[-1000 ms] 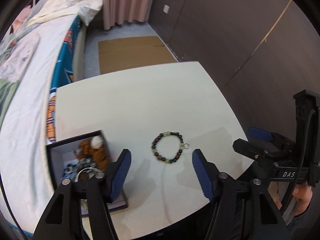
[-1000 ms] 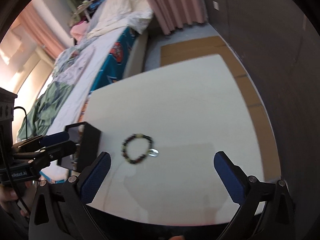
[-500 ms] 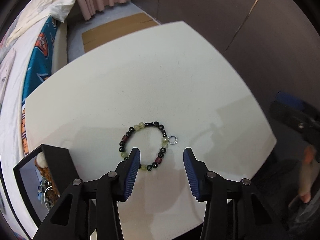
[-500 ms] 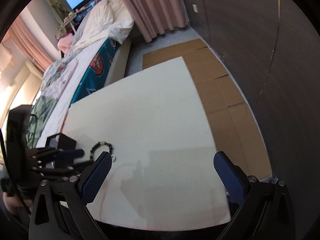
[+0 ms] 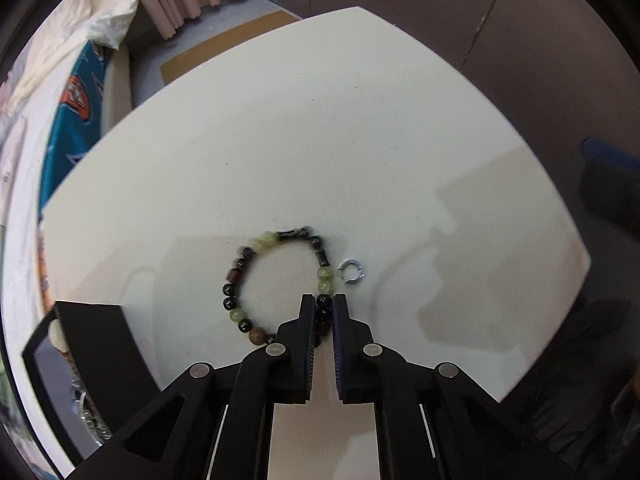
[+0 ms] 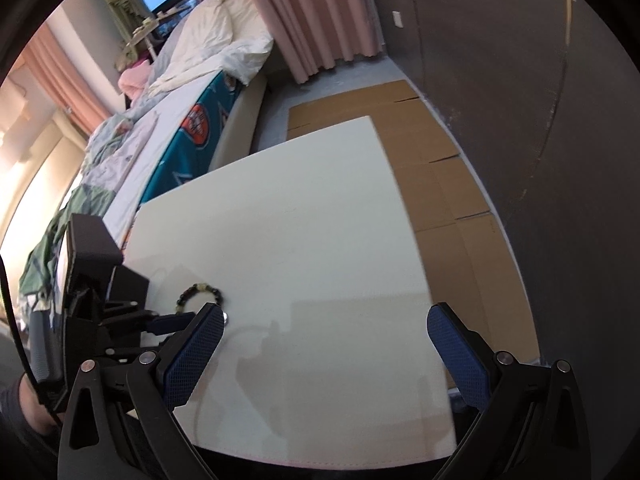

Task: Organize jewelry
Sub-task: 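Grasp the black-and-green bead bracelet with the left gripper, then drop bead bracelet in box with left gripper while right grasps small silver ring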

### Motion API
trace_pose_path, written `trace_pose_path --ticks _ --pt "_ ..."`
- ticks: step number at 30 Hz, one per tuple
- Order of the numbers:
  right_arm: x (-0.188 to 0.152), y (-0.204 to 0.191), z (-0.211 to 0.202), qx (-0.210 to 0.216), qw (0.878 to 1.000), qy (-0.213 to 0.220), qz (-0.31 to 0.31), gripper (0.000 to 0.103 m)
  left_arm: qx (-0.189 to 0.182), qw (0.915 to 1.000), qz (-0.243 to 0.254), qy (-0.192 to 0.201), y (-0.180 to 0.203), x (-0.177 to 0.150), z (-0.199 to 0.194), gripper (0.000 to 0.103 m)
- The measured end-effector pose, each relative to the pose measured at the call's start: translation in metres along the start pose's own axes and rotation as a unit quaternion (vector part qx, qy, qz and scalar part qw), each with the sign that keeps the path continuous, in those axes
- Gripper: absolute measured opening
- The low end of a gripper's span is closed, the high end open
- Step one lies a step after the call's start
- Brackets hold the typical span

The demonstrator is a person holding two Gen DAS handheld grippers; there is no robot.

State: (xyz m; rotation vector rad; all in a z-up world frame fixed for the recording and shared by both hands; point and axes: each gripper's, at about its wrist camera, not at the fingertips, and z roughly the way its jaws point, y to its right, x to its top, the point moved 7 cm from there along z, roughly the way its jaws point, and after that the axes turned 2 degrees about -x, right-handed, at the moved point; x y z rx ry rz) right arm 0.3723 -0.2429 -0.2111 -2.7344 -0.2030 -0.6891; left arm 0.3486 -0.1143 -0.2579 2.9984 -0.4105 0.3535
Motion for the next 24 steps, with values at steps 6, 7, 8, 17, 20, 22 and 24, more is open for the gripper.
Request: trace_pose_path --ticks 6,7,8,17,20,22,24 --pt "-0.005 -0.009 0.013 0.012 1.000 -0.018 -0.002 0.102 -0.010 0.9975 -0.029 0.064 -0.019 0.006 -0.046 0.008" --pt "-0.006 -0.011 0.015 0.015 1.000 -0.020 -0.004 0.102 -0.006 0.9968 -0.033 0.072 -0.024 0.007 -0.053 0.008" --pt "-0.006 -0.013 0.016 0.019 1.000 -0.021 -0.006 0.100 -0.005 0.9963 -0.037 0.078 -0.027 0.006 -0.059 0.008" --pt "-0.016 -0.055 0.043 0.056 0.996 -0.061 -0.043 0.061 -0.005 0.9903 -0.067 0.122 -0.054 -0.001 -0.105 0.008" --pt "-0.020 -0.067 0.055 0.056 0.994 -0.078 -0.054 0.053 -0.004 0.9879 -0.078 0.134 -0.060 -0.007 -0.116 0.008" --pt "-0.021 -0.072 0.063 0.048 0.993 -0.085 -0.060 0.052 -0.003 0.9855 -0.086 0.147 -0.068 -0.007 -0.124 0.008" --pt "-0.022 -0.078 0.071 0.045 0.993 -0.092 -0.062 0.048 -0.005 0.9835 -0.089 0.157 -0.074 -0.010 -0.133 0.008"
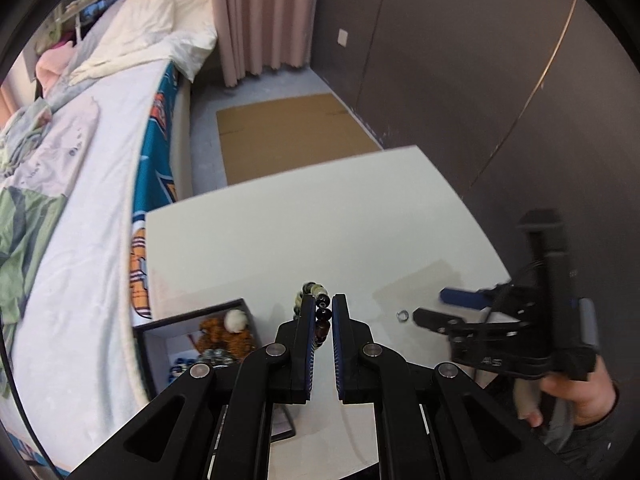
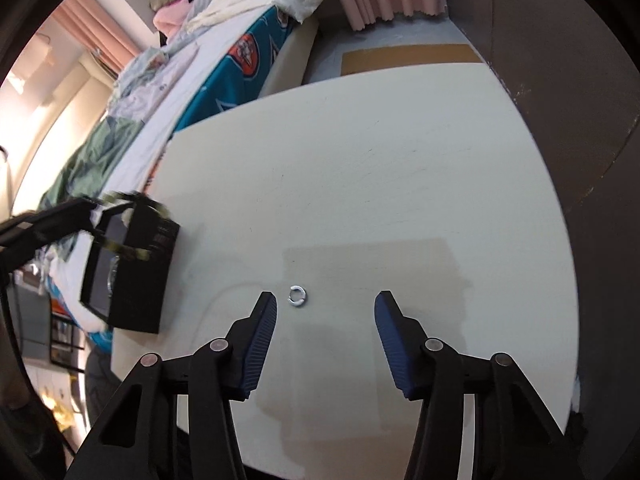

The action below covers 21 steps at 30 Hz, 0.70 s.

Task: Organize jewelry
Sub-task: 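Drop bead bracelet in box with left gripper while right grasps small silver ring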

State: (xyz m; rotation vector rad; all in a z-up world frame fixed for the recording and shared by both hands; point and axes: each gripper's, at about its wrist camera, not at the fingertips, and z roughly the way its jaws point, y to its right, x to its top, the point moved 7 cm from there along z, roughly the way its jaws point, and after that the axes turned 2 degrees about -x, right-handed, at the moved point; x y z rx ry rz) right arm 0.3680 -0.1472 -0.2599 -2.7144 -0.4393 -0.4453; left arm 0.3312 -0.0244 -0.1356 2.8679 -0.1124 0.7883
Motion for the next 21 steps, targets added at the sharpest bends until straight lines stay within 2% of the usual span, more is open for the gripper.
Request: trace_pose_path --ticks 2,7,11,13,15,21 --pt "0.001 -0.003 0.006 -0.002 1.000 -0.007 -0.003 0.039 0.002 1.0000 -0.003 0.006 -0.004 0.000 -0.008 0.008" --pt "0.001 -0.012 0.014 -0.029 0.999 -0.018 -0.019 0.036 0.002 0.9997 -0.012 0.020 -0.016 0.000 -0.024 0.008" --pt "0.001 -0.021 0.018 -0.044 0.998 -0.023 -0.033 0.023 0.002 0.9995 -0.018 0.026 -0.025 -0.002 -0.031 0.008" --pt "0.000 -0.025 0.019 -0.067 0.996 -0.022 -0.046 0.021 0.003 0.9993 -0.022 0.029 -0.029 -0.003 -0.035 0.008" --pt "-0.003 -0.026 0.019 -0.088 0.994 -0.023 -0.057 0.014 0.004 0.9992 -0.025 0.032 -0.034 -0.005 -0.040 0.008" --pt "-0.006 -0.029 0.004 -0.101 0.993 -0.010 -0.066 0.012 0.003 0.9977 -0.054 0.040 -0.052 -0.011 -0.053 0.008"
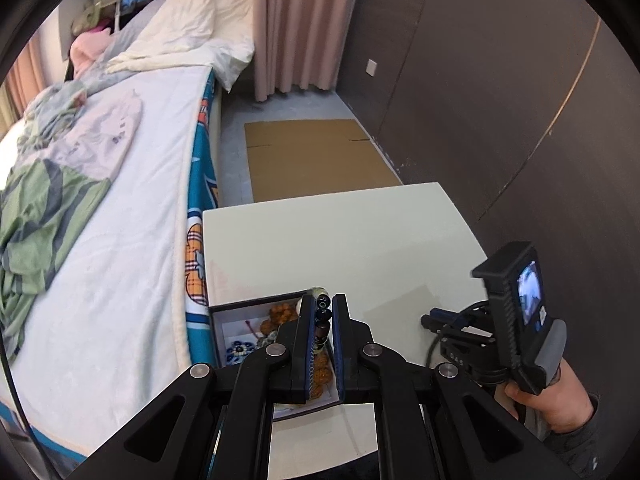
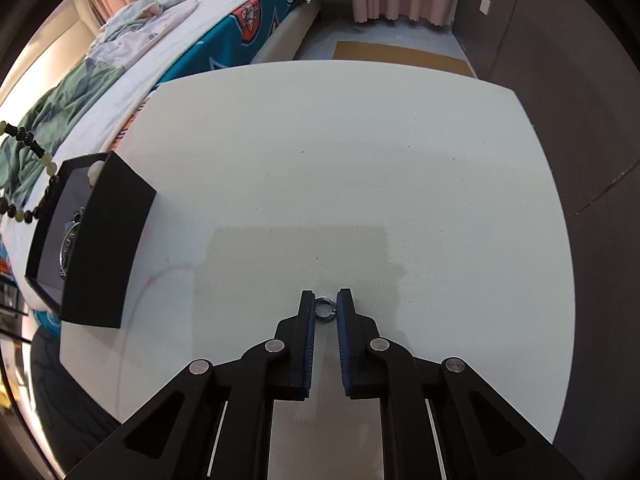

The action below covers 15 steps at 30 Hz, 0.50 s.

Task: Organize jewelry
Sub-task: 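Drop bead bracelet in box with left gripper while right grasps small silver ring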

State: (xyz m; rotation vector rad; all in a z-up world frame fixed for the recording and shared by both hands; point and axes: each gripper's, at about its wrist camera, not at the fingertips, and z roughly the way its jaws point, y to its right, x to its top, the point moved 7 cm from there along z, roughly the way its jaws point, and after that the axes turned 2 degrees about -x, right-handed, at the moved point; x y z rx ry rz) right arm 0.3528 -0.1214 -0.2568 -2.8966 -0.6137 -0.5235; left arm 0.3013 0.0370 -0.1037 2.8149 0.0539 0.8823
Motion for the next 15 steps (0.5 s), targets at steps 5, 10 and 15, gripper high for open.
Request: trace_pose_path --ticks 5,10,15 --pt "0.005 -0.008 -0.030 0.015 0.999 0.029 0.006 0.012 0.023 0.9990 -0.037 -0.005 -0.022 -0.004 0.000 0.011" --pt "0.008 -0.024 -0.055 0.037 0.998 0.051 0.006 0.012 0.024 0.9978 -0.060 0.014 -0.039 -0.013 -0.014 0.058" --pt "0.014 -0.054 -0.076 0.064 0.995 0.076 -0.004 0.012 0.013 0.9969 -0.072 0.028 -0.052 -0.021 -0.031 0.060"
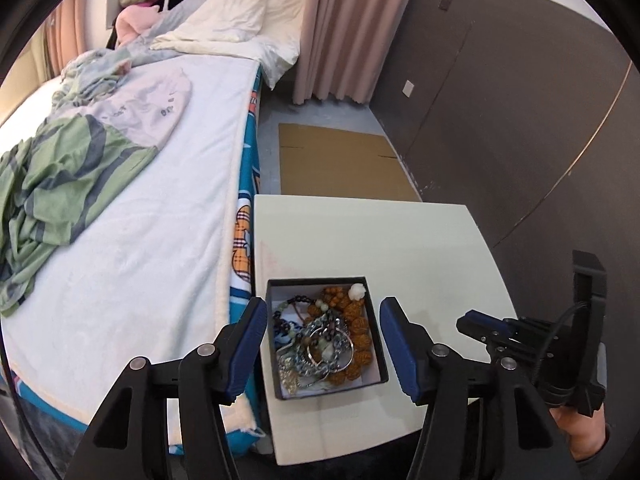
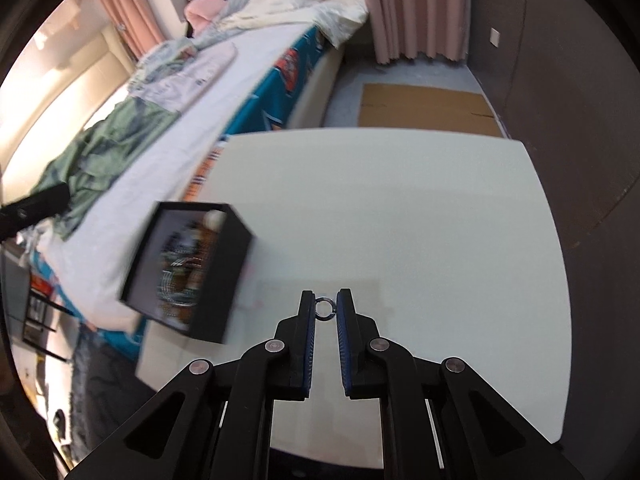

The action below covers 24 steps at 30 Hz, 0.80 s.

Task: Organize jewelry
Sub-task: 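Drop bead bracelet in box with left gripper while right grasps small silver ring, then release the small silver ring into the black box with the right gripper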

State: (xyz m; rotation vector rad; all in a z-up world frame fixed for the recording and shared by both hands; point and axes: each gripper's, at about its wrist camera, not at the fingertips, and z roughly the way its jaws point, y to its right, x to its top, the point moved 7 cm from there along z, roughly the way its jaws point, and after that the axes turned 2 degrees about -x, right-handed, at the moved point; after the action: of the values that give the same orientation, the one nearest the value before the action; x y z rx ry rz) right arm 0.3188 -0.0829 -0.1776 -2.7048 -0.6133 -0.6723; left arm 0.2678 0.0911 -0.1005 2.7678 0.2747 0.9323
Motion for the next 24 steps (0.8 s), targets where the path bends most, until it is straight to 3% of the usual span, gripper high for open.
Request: trace_pose_path --ticks 16,18,19,20,24 --pt "0.039 -0.101 -0.024 0.082 0.996 0.026 -0.037 0.012 -0.013 0.9977 -0.042 0.052 -0.044 -0.009 -0.055 0.060" --pt "0.042 -0.108 -0.023 0.075 0.996 0.017 -0.036 0.026 -0.016 0.9973 -0.043 0.058 -0.044 -0.008 -0.061 0.060" --pt "0.042 -0.108 -0.023 0.065 0.997 0.012 -0.033 0.050 -0.016 0.9971 -0.042 0.061 -0.045 -0.008 -0.064 0.060" --pt "0.042 -0.107 -0.025 0.055 0.998 0.017 -0.029 0.067 -0.016 0.9969 -0.042 0.064 -0.045 -0.008 -0.066 0.061" --pt "0.035 -0.099 -0.042 0.052 0.998 0.037 -0.011 0.068 -0.015 0.9965 -0.040 0.072 -0.043 -0.012 -0.075 0.076"
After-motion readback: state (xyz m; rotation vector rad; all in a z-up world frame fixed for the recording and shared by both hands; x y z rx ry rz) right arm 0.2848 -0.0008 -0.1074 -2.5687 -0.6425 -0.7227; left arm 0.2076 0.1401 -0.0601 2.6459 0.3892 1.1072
